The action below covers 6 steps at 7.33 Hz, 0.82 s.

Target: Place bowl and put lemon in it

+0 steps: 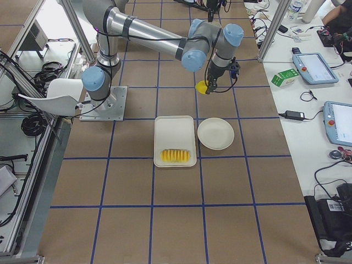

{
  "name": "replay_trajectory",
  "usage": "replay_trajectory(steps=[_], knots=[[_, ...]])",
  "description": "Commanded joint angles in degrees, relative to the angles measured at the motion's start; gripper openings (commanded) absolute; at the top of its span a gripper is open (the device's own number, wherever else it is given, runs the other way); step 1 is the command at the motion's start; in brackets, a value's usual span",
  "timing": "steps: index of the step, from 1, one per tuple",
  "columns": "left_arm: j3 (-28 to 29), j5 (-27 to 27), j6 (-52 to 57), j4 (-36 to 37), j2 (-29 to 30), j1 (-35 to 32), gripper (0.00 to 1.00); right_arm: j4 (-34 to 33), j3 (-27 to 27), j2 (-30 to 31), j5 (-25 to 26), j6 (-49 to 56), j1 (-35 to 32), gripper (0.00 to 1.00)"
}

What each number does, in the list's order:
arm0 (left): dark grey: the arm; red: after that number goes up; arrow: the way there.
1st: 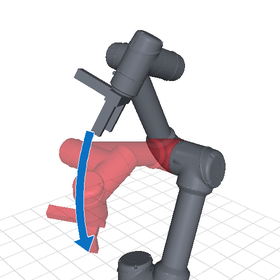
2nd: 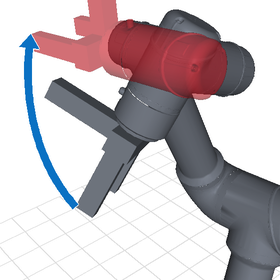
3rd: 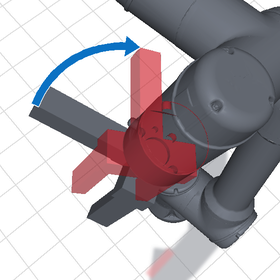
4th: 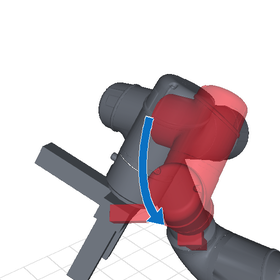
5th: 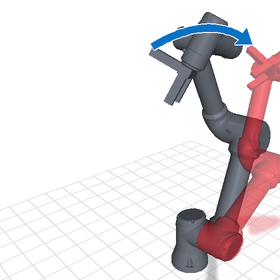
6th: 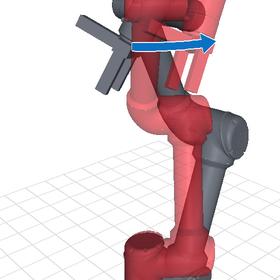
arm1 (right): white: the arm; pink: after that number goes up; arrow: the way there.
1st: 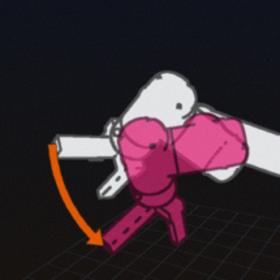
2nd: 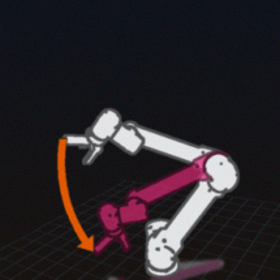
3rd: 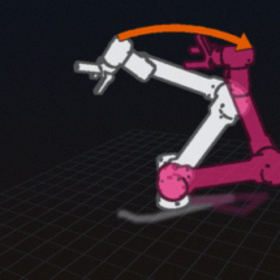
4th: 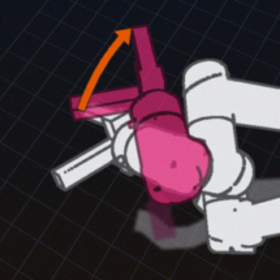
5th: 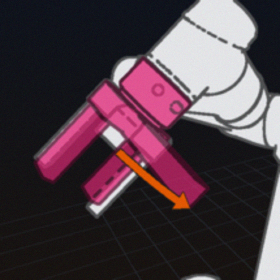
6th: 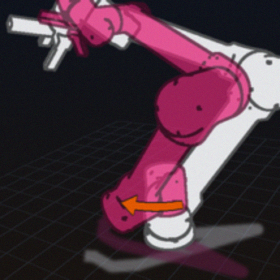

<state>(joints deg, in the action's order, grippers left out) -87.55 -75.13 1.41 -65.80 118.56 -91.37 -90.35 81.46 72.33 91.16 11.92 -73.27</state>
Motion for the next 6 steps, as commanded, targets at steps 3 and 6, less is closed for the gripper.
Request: replay_trajectory(steps=[3,6], knots=[[-9.98,-0.02,-11.78,14.17,0.45,-10.23,0.0,1.23,2.64,1.94,-1.24,-10.76,-10.4,0.0],[-12.65,-2.83,-12.13,15.88,-0.18,-10.4,0.94,-0.52,3.88,2.47,-6.96,-17.32,-15.2,0.0]])
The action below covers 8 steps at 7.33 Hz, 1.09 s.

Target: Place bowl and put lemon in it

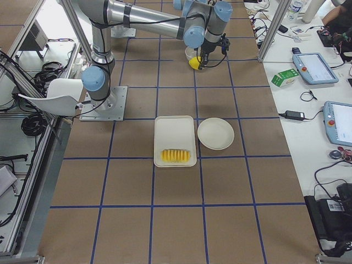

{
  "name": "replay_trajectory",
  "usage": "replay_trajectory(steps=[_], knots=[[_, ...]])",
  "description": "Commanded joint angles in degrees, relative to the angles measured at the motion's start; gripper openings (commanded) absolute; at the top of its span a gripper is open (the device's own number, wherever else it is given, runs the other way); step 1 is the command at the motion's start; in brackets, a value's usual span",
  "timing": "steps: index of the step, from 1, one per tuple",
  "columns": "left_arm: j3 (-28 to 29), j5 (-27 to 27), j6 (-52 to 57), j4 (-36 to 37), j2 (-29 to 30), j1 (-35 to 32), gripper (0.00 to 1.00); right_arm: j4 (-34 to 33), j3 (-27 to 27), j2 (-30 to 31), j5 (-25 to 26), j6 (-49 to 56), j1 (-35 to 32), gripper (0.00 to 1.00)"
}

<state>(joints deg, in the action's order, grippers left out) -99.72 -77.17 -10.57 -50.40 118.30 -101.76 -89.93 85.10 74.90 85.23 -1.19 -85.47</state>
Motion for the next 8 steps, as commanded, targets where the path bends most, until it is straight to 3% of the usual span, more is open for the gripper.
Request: replay_trajectory(steps=[1,2,5,8], knots=[[-0.21,-2.79,-0.33,0.56,-0.7,-0.02,1.0,-5.56,0.33,-1.07,-1.03,-9.48,-6.6,0.0],[1.1,-3.16,-0.33,-0.57,-2.1,0.33,1.0,-8.22,0.24,-2.38,-1.03,-11.8,-10.03,0.0],[11.8,-8.07,5.17,-23.19,-10.52,5.32,1.0,-18.31,0.33,-8.26,-1.03,-18.75,-18.22,0.0],[13.59,-8.7,13.28,-34.48,-19.48,10.97,1.0,-24.76,0.42,-13.55,-1.03,-19.55,-22.45,0.0]])
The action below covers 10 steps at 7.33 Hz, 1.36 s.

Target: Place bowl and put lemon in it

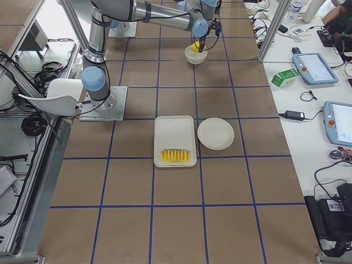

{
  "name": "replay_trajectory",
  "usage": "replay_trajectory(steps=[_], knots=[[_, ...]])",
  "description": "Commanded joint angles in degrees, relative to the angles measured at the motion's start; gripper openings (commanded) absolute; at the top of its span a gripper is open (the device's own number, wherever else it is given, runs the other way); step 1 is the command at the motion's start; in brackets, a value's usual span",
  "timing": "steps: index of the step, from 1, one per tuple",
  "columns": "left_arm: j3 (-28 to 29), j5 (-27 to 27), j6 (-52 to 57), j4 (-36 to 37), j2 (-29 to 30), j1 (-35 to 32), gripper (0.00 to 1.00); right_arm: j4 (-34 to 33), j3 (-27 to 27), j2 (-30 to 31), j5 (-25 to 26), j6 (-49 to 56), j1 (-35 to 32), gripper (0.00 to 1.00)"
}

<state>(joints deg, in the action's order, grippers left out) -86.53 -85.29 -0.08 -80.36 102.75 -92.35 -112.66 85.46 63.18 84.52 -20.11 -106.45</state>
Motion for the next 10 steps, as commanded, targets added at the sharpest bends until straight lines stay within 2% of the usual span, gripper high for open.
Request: replay_trajectory(steps=[1,3,4,5,7,8,10], knots=[[-0.38,-3.02,2.89,-4.89,-6.4,1.56,1.0,-1.77,0.14,-3.49,-0.32,-0.8,-1.56,0.0],[-0.39,-4.54,2.98,-5.86,-8.35,2.78,1.0,-1.77,0.05,-5.25,-0.32,-0.54,-1.74,0.02],[-0.13,-3.75,2.8,-6.04,-8.09,2.88,1.0,-2.64,-0.21,-6.74,-0.67,-0.54,-1.74,0.09],[-0.39,-3.31,2.89,-6.39,-8.18,2.79,1.0,-4.91,-0.04,-7.54,-0.85,-0.45,-1.74,0.27],[-0.04,-0.33,2.45,-6.39,-8.44,2.97,1.0,-5.11,-0.12,-7.99,-0.76,-0.19,-1.74,0.85],[0.48,-0.41,2.45,-6.83,-8.62,3.84,1.0,-4.94,-0.64,-7.55,-0.59,-0.54,-1.65,1.0],[1.19,-0.49,2.89,-8.93,-8.88,5.08,1.0,-3.19,0.13,-2.31,-0.06,-0.54,-1.31,1.0]])
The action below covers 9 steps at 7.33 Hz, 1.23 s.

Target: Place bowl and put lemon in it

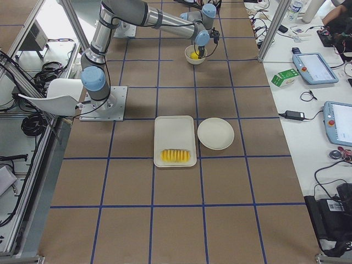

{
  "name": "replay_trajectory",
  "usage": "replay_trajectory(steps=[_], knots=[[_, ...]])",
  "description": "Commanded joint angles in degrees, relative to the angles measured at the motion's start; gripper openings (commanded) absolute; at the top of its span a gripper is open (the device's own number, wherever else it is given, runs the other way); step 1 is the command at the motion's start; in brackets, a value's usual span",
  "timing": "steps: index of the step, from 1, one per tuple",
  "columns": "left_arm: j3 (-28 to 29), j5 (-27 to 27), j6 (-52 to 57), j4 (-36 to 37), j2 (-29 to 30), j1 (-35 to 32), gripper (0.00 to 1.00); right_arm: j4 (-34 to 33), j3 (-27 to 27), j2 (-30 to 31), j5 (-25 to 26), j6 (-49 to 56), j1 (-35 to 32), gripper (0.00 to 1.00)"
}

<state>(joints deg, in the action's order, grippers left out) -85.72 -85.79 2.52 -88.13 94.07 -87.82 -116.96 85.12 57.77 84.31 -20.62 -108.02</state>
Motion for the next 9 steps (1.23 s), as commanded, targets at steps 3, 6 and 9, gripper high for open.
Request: replay_trajectory(steps=[3,6,9], knots=[[0.12,-0.61,0.38,-1.96,-0.99,0.55,1.0,15.57,-1.71,14.52,0.68,1.1,9.17,1.0],[0.2,-0.78,0.38,-1.96,-0.99,0.55,1.0,27.02,-0.75,25.08,0.86,10.2,20.64,1.0],[0.2,-0.87,0.38,-1.96,-0.99,0.46,1.0,34.59,-0.57,30.12,3.21,10.86,20.83,1.0]])
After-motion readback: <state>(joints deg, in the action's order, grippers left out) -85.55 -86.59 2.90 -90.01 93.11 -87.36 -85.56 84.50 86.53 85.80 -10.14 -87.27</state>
